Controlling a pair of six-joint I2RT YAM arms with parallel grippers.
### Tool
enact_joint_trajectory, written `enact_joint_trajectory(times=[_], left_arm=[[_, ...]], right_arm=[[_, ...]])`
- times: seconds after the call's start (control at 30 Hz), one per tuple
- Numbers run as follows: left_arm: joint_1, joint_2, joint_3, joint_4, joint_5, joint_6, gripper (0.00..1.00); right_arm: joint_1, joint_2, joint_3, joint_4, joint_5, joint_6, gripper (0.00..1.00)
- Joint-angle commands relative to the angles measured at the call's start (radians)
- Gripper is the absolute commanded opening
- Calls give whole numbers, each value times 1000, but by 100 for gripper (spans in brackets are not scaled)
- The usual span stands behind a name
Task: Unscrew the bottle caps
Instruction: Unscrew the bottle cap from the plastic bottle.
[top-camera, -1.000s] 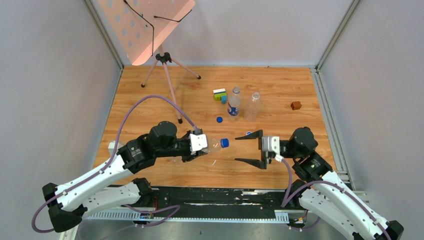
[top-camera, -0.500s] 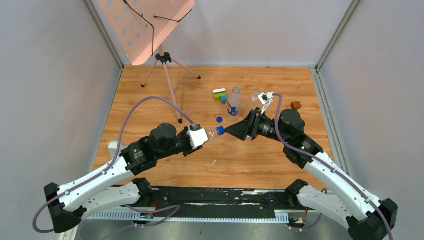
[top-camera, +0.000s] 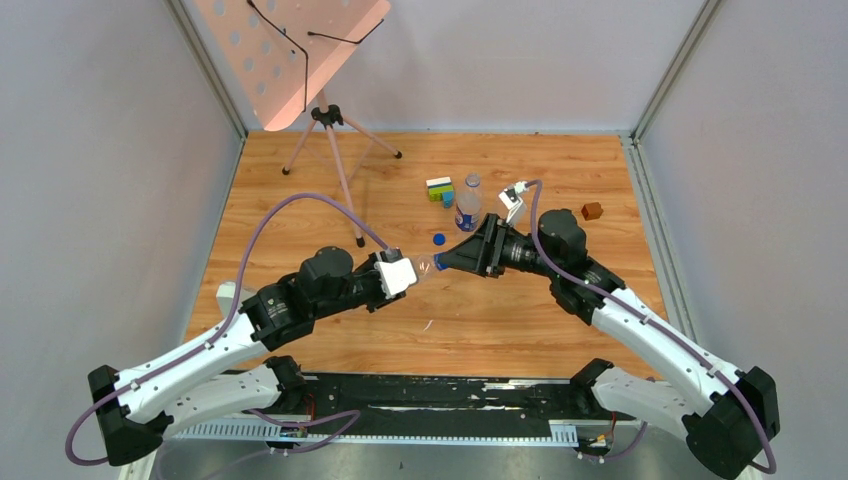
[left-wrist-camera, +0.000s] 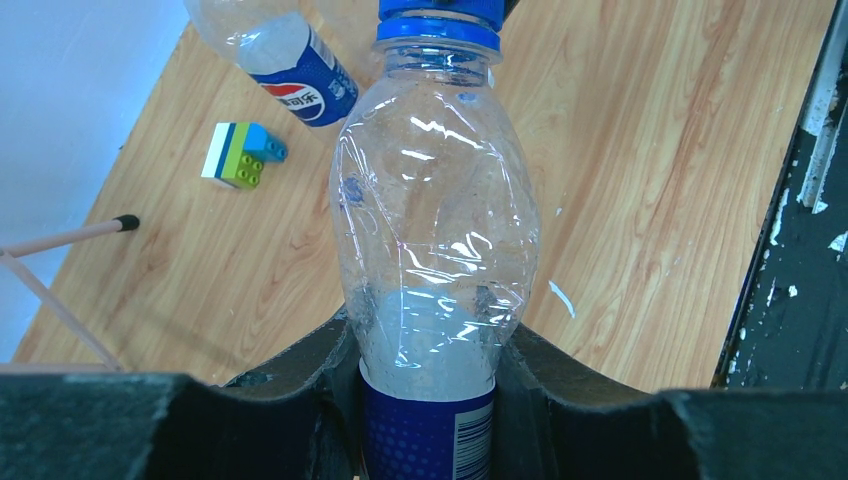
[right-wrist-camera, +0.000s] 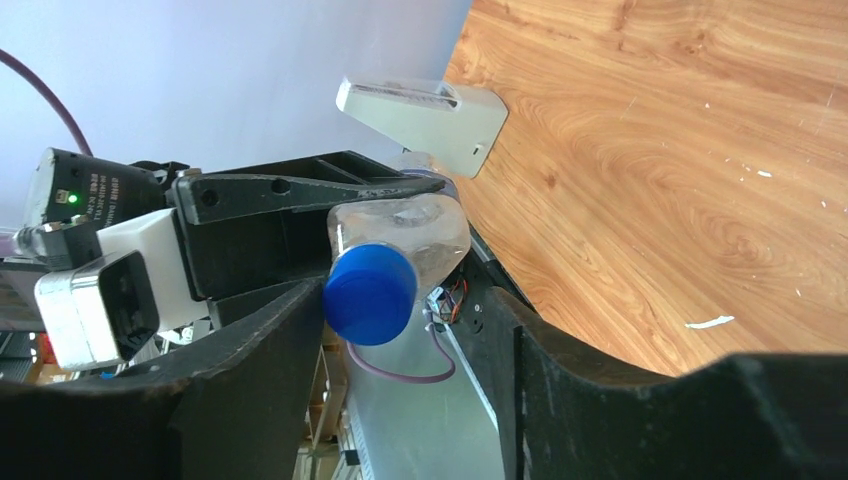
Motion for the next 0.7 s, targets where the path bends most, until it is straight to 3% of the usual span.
enact_joint_trajectory(times=[0.0,0.23,0.33,0.5,0.67], left_arm=[[-4,-6,0,43,13,14,1],[-4,3,0,43,21,15,1],[-4,9,0,41,20,13,1],[-3,11,11,27,39,1,1],[-3,10,24,9,146,0,1]], right_arm=[[-1,23,36,59,-38,33,58],[-1,30,30,66,-45,10,41],[-1,27,35,58,-57,-52,24],[-1,-22,37,34,-64,-342,4],[-1,-121,-58,224,-233,-637,0]])
